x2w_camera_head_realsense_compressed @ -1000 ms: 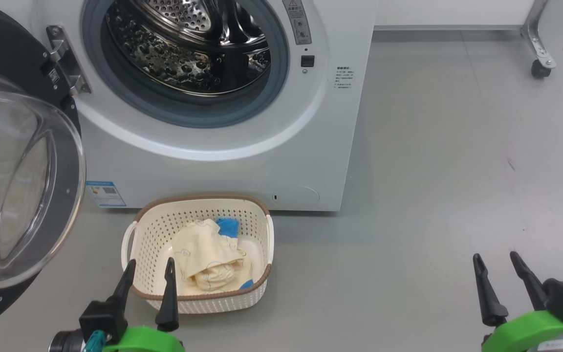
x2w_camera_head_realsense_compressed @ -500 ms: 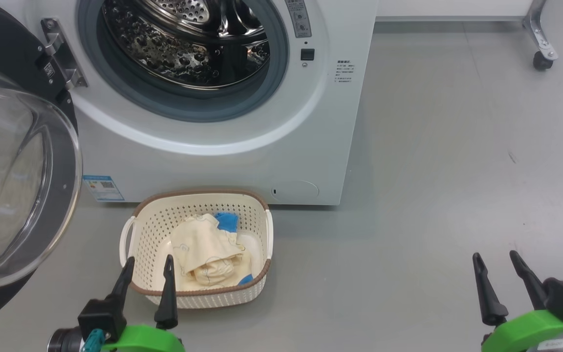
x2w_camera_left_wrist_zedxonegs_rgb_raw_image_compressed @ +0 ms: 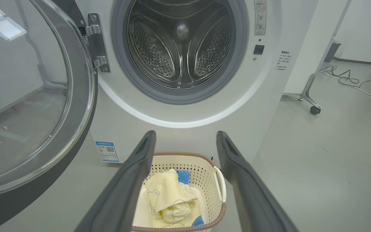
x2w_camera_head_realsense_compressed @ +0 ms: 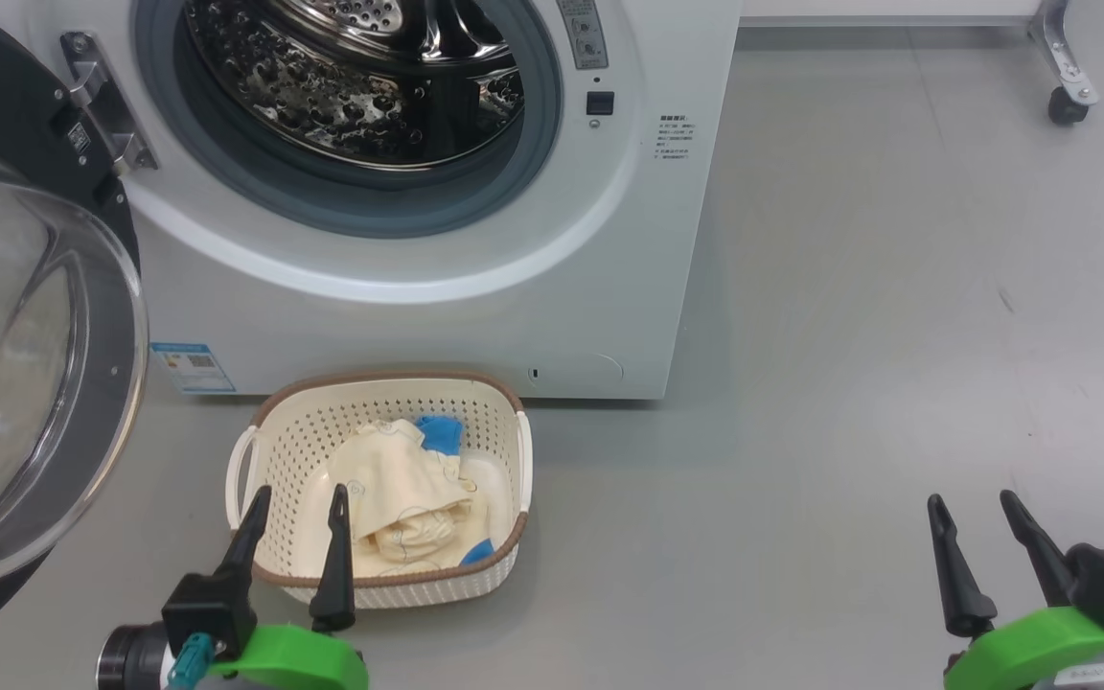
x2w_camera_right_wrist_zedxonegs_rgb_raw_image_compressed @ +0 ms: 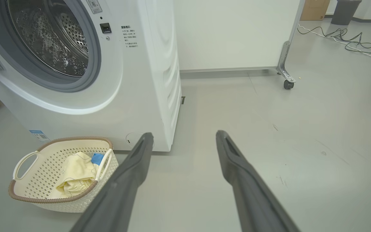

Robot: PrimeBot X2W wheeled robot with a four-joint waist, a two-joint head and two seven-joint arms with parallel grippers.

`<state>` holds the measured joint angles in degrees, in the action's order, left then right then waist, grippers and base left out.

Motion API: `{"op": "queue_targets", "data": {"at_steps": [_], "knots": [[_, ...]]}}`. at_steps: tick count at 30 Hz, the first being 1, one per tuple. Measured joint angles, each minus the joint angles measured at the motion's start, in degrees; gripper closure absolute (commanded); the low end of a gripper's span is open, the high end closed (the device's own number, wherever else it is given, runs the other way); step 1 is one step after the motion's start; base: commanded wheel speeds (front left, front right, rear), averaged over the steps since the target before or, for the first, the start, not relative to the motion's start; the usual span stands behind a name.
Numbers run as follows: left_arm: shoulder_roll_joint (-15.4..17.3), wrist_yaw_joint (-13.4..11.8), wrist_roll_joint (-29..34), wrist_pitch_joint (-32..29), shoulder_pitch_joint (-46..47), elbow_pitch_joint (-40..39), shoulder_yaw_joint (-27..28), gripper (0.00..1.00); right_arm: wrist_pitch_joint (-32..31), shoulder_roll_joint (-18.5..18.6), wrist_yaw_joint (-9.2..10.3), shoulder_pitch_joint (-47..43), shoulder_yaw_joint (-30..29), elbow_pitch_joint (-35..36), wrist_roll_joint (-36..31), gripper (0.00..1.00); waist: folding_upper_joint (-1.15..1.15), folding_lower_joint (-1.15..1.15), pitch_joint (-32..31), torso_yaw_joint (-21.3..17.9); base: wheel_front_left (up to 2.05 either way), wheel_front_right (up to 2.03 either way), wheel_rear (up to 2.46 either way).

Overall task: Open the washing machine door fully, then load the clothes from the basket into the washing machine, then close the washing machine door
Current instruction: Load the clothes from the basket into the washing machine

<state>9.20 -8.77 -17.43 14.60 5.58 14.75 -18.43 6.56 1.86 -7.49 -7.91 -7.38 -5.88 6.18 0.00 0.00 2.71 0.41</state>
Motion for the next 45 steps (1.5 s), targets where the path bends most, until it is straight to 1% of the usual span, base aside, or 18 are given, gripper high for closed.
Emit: {"op": "queue_targets", "data": {"at_steps": [4, 6, 15, 31, 34, 40, 45], "knots": [[-0.3, 0.4, 0.3, 0.0, 0.0, 0.0, 0.1, 0.00, 0.0, 0.0, 0.00, 0.1, 0.0, -0.1, 0.3, 0.00, 0.00, 0.00, 0.4, 0.1, 1.95, -1.89, -0.06], [-0.4, 1.2, 0.3, 0.0, 0.0, 0.0, 0.2, 0.00, 0.1, 0.0, 0.00, 0.2, 0.0, -0.1, 0.3, 0.00, 0.00, 0.00, 0.5, 0.2, 1.84, -1.82, -0.02], [-0.8, 1.4, 1.1, 0.0, 1.4, 0.1, 1.6, 0.00, 0.2, 0.0, 0.00, 1.7, 0.1, -0.1, 0.3, 0.00, 0.00, 0.00, 1.4, 0.8, 1.11, -1.11, 0.00], [-1.5, 1.8, 2.6, 0.0, 1.2, 0.9, 2.3, 0.00, 0.5, 0.0, 0.00, 1.7, 0.3, -0.8, 0.3, 0.00, 0.00, 0.00, 2.1, 1.1, 0.08, -0.08, 0.00], [-1.5, 2.2, 2.9, 0.0, 1.2, 1.6, 2.5, 0.00, 0.5, 0.0, 0.00, 1.7, 0.3, -0.8, 0.3, 0.00, 0.00, 0.00, 2.5, 1.1, 0.00, 0.00, 0.00], [-1.8, 2.9, 2.9, 0.0, 2.0, 5.3, 2.2, 0.00, 0.5, 0.0, 0.00, 2.5, 0.4, -0.7, 0.3, 0.00, 0.00, 0.00, 4.1, 1.0, 0.00, 0.00, 0.00], [-3.0, 4.9, 2.7, -0.6, 6.7, 12.0, 1.3, 0.00, 0.5, 0.0, 0.00, 3.9, 1.0, -0.4, 0.4, 0.00, 0.00, 0.00, 6.8, 0.9, 0.00, 0.00, 0.00]]}}
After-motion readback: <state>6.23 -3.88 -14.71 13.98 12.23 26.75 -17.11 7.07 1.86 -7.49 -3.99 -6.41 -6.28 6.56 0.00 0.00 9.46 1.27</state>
